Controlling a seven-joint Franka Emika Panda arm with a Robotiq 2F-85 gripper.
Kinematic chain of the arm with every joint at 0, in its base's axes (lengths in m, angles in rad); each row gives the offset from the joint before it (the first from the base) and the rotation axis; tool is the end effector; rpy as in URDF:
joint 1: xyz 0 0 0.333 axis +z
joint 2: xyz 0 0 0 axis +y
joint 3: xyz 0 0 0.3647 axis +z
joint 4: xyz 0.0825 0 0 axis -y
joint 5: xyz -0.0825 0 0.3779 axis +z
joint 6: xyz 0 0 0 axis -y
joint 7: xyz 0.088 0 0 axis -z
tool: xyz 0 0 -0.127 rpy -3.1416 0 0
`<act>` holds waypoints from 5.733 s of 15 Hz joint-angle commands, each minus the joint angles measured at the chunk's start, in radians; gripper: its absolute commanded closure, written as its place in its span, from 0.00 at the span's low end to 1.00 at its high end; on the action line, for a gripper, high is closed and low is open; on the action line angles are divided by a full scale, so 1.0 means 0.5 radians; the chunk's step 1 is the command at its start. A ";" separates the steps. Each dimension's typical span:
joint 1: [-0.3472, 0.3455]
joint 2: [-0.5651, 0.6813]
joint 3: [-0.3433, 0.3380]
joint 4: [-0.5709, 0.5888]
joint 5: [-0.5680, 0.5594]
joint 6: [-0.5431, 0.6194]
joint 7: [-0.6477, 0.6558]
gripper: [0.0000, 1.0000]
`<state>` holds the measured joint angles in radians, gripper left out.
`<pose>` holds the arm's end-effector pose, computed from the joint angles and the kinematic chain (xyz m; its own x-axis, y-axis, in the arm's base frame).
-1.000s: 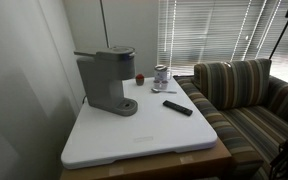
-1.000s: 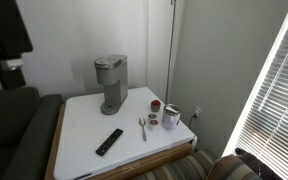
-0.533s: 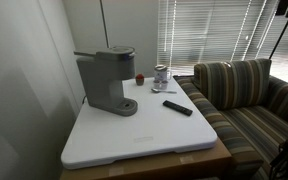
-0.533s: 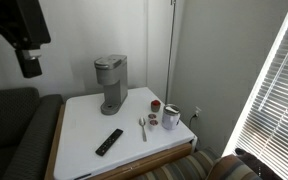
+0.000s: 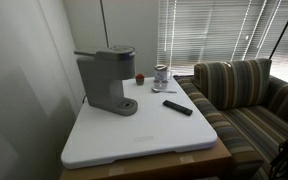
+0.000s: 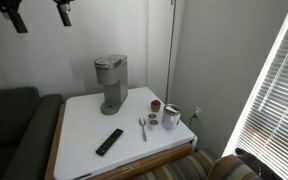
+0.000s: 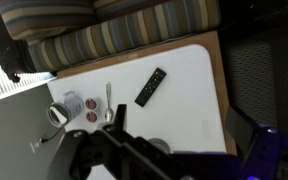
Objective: Press down on the top of the coffeemaker
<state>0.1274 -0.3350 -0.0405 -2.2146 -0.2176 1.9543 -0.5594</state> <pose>0.4411 0.0181 0.5497 0.7526 0.6569 -0.0454 0.6512 -0.7324 0.1989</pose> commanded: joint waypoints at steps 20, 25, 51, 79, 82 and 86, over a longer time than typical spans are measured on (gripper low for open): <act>0.001 0.999 0.217 1.198 0.296 0.154 0.374 0.00; -0.011 0.961 0.230 1.119 0.309 0.192 0.365 0.00; -0.001 2.020 0.308 2.144 0.468 0.095 0.539 0.99; 0.010 2.796 0.363 3.130 0.519 -0.455 0.328 1.00; 0.026 2.759 0.334 3.167 0.489 -0.499 0.367 1.00; 0.059 2.645 0.301 3.148 0.442 -0.536 0.444 1.00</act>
<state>0.1418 1.0032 0.1251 -0.6616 0.0227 1.7092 -0.3601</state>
